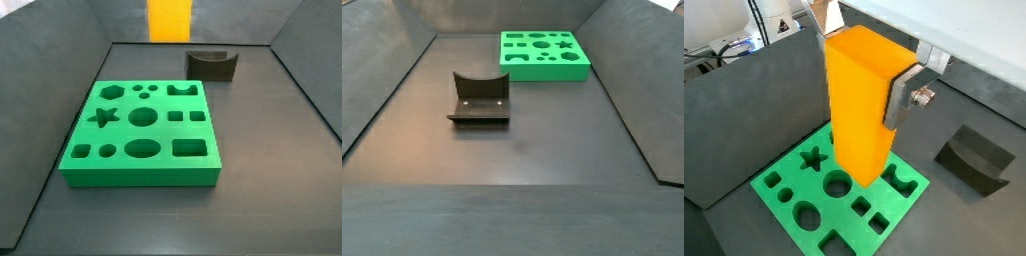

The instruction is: Insert the rectangle object.

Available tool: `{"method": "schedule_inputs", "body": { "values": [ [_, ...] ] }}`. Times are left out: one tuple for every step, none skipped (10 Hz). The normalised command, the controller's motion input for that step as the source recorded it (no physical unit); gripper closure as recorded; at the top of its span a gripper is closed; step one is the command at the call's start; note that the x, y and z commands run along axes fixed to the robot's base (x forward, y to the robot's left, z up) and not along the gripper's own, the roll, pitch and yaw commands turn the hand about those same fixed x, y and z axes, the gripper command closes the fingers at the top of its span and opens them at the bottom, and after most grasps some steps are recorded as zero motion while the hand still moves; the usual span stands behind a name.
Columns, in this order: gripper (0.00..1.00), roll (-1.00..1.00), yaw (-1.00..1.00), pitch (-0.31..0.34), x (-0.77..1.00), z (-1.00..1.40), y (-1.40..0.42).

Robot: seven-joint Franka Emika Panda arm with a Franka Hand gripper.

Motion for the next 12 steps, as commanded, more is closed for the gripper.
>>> {"method": "schedule_inputs", "body": {
  "values": [
    [1.00,0.19,0.42,-0.077,-0.63,-0.89,-0.56],
    [1.00,0.22,0.38,-0.003,-0.60,-0.94,-0.65],
    [1.00,0.16,0.17,-0.011,-0.19,-1.00,-0.67],
    [1.00,0.09,0.00,0.000,0.11,-1.00,-0.47],
    [1.00,0.00,-0.25,0.126,0.59,-0.88,-0.19],
    [1.00,-0.08,-0.29,0.100,0.69,-0.65,-0.04],
    [1.00,-0.04,-0.16,0.099,0.84,-0.49,0.00],
    [1.00,0.00,-0.08,0.120,0.88,-0.44,-0.06],
    [1.00,0.00,0.00,0.130,0.92,-0.35,-0.18],
    [1.00,0.00,0.00,0.160,0.89,-0.16,-0.22],
    [1.00,0.05,0.00,0.189,0.88,0.00,-0.24],
    [1.00,0.04,0.00,0.139,0.95,-0.04,-0.23]
  ]
}}
